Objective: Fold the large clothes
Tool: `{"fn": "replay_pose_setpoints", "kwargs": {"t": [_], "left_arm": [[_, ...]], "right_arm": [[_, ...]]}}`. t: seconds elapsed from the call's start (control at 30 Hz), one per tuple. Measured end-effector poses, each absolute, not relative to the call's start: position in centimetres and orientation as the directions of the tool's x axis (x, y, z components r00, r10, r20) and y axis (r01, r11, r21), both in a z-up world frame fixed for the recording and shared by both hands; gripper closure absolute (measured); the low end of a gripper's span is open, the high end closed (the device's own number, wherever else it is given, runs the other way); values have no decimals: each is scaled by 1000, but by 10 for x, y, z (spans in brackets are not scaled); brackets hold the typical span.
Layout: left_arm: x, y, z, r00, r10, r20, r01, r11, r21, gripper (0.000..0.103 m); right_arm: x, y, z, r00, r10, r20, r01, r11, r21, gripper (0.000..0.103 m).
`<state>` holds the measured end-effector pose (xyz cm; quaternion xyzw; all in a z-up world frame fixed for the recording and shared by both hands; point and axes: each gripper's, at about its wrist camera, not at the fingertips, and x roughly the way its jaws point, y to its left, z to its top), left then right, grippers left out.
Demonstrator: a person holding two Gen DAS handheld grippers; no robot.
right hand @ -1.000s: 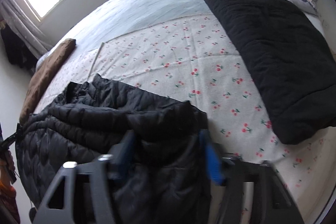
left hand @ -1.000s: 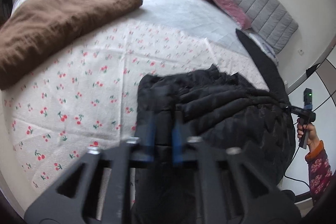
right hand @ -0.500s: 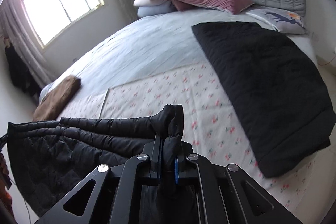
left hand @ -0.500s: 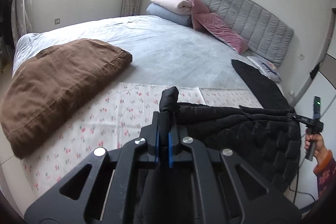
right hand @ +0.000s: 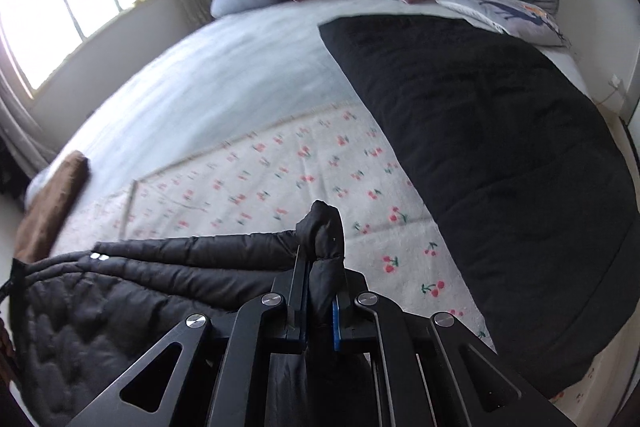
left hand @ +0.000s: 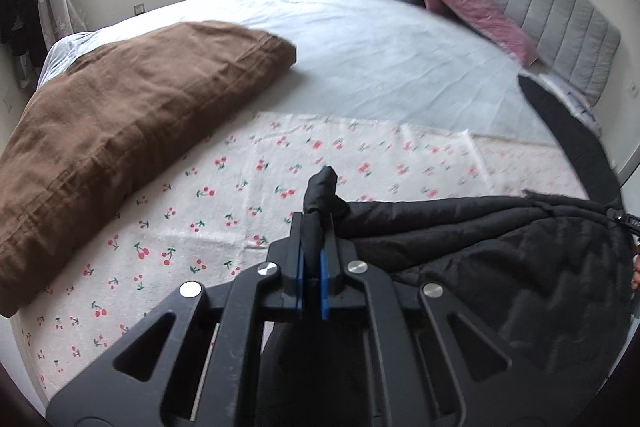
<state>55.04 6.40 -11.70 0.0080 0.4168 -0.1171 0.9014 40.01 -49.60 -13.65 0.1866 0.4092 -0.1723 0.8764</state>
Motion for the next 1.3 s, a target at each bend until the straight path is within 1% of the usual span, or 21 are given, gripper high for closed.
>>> {"fn": "replay_pose_setpoints", "kwargs": {"t": [0.2,0.3,0.37,0.53,0.57,0.6,0.67,0.73,0.87,0.93,1.07,1.13,1.23,1.3], "left_arm": [[561,58,-145,601,-120,-790,181,983,-11,95],[561,56,-144,606,-99,-789,178,984,13,93],[560,56,-141,603,-101,-791,181,983,13,89],[560,64,-135,555,-177,-813,222,973,-61,87],[560,65,-134,536,-200,-820,233,969,-84,88],[560,65,-134,530,-211,-822,239,966,-93,95],[558,63,-131,532,-234,-814,255,961,-110,98],[559,62,-126,543,-254,-800,251,959,-133,98],[565,60,-117,596,-248,-763,226,964,-137,99],[570,58,-118,614,-230,-755,217,969,-119,99],[582,44,-130,626,-172,-761,229,973,-32,99],[587,39,-138,624,-156,-765,231,973,-9,99],[593,36,-152,604,-135,-786,231,973,11,98],[599,34,-165,574,-98,-813,223,974,40,98]], "right_arm": [[402,-491,-159,555,-199,-808,469,877,106,96],[401,-488,-157,551,-213,-807,467,880,87,95],[399,-488,-153,553,-212,-806,462,883,85,95],[391,-495,-150,550,-185,-815,459,882,110,93],[389,-494,-150,551,-185,-814,459,881,110,93],[387,-494,-150,549,-190,-814,462,881,106,94],[386,-492,-150,556,-201,-806,466,879,101,94],[387,-490,-148,564,-226,-794,473,877,86,94],[388,-490,-145,577,-257,-775,493,866,80,95],[390,-492,-144,584,-269,-766,500,863,78,95],[396,-493,-145,580,-289,-761,503,862,56,95],[400,-495,-148,572,-294,-766,508,860,49,95],[405,-501,-159,547,-277,-790,515,855,56,95],[408,-505,-166,528,-266,-807,524,850,63,95]]}}
